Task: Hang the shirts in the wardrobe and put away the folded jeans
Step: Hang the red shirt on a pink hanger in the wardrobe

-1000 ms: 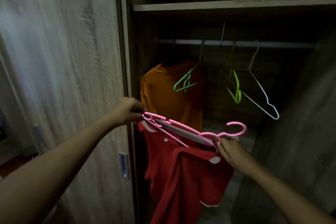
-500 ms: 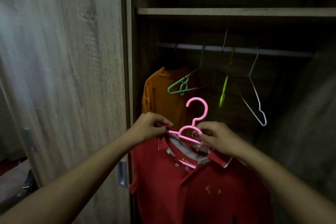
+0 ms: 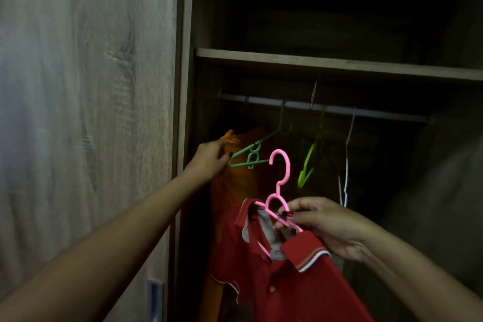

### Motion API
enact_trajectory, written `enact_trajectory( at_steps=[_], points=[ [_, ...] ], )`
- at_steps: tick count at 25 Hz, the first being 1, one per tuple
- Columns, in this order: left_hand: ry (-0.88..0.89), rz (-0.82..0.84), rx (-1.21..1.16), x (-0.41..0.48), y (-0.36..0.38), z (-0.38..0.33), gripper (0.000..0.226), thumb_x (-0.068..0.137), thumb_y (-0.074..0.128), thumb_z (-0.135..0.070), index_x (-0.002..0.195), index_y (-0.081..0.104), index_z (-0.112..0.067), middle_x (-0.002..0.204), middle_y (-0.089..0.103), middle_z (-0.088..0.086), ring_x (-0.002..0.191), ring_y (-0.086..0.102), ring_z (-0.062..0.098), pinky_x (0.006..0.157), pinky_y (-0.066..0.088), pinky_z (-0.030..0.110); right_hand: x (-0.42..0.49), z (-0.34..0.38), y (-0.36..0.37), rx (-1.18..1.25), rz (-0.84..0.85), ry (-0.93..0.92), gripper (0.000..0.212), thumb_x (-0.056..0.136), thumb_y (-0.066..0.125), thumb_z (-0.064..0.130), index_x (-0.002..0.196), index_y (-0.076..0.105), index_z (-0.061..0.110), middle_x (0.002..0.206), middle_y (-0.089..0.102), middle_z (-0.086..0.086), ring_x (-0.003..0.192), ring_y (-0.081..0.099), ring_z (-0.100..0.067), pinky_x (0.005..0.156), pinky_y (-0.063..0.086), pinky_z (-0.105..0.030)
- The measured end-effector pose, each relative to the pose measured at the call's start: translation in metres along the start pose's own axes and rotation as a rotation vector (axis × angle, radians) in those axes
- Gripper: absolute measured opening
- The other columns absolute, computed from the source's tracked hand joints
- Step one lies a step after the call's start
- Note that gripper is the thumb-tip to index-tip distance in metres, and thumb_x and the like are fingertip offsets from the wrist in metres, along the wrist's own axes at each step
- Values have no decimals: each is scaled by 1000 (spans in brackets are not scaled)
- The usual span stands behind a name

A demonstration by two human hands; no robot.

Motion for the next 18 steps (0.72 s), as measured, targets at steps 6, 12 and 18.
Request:
enact_trajectory(
  at_steps=[6,12,18],
  points=[
    [-13,112,361,45,54,11,34,89,62,-20,120,57,-9,119,62,8,104,62,20,83,50,25,-7,4,-4,154,-89,-3,23,84,58,-7,107,64,-4,84,70,-18,60,68,-13,50,53,-19],
    [46,160,356,49,80,7,9,93,53,-10,95,61,-11,92,63,9,84,64,19,68,50,25,10,9,-1,286,-159,-83,22,86,55,-9,105,64,-4,83,70,-19,65,68,-16,55,56,-20],
    [179,-100,262,34,34,25,32,90,54,-29,122,59,-31,123,59,-12,111,57,8,94,49,27,69,56,19,425,-224,-211,22,87,45,-15,95,63,-5,74,61,-16,48,61,-9,52,52,-15]
  ],
)
Point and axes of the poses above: each hand's wrist, its own x-axis towards the middle knuckle, its own y-axis out of the palm, z = x × y, the point moved 2 cm from there along x, towards the middle knuckle
